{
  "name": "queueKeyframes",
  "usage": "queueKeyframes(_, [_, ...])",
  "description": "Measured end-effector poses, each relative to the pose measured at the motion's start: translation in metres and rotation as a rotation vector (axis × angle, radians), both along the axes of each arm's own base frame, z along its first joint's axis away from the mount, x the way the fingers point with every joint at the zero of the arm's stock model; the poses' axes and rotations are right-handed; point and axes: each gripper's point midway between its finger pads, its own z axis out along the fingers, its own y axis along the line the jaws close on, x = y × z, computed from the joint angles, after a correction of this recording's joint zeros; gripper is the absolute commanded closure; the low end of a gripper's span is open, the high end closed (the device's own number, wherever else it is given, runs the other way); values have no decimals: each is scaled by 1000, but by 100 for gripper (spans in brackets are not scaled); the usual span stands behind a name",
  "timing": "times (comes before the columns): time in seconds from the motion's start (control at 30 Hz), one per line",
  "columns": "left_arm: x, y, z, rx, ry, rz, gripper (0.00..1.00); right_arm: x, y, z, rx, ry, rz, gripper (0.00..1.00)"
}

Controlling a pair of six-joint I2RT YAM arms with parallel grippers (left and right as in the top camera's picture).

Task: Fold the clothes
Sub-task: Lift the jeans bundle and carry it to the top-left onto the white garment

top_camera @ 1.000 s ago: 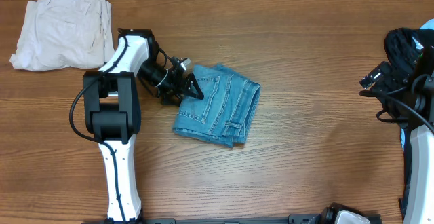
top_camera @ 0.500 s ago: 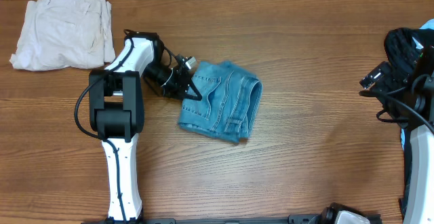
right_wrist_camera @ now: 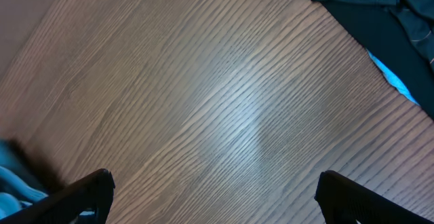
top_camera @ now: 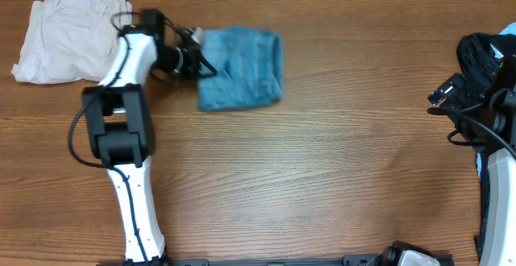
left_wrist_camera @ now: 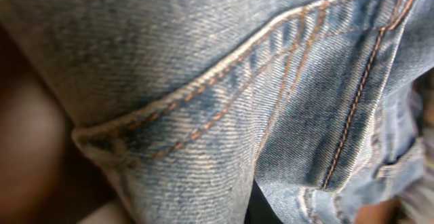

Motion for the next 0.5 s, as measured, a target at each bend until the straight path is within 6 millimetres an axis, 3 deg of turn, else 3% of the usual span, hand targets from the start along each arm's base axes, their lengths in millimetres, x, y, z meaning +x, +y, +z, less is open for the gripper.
queueKeyframes(0.23, [55, 65, 15, 208, -194, 119, 96, 0, 0, 0, 0, 0, 0, 0])
queueKeyframes(0.5, [101, 107, 58, 339, -377, 206, 96, 0, 0, 0, 0, 0, 0, 0])
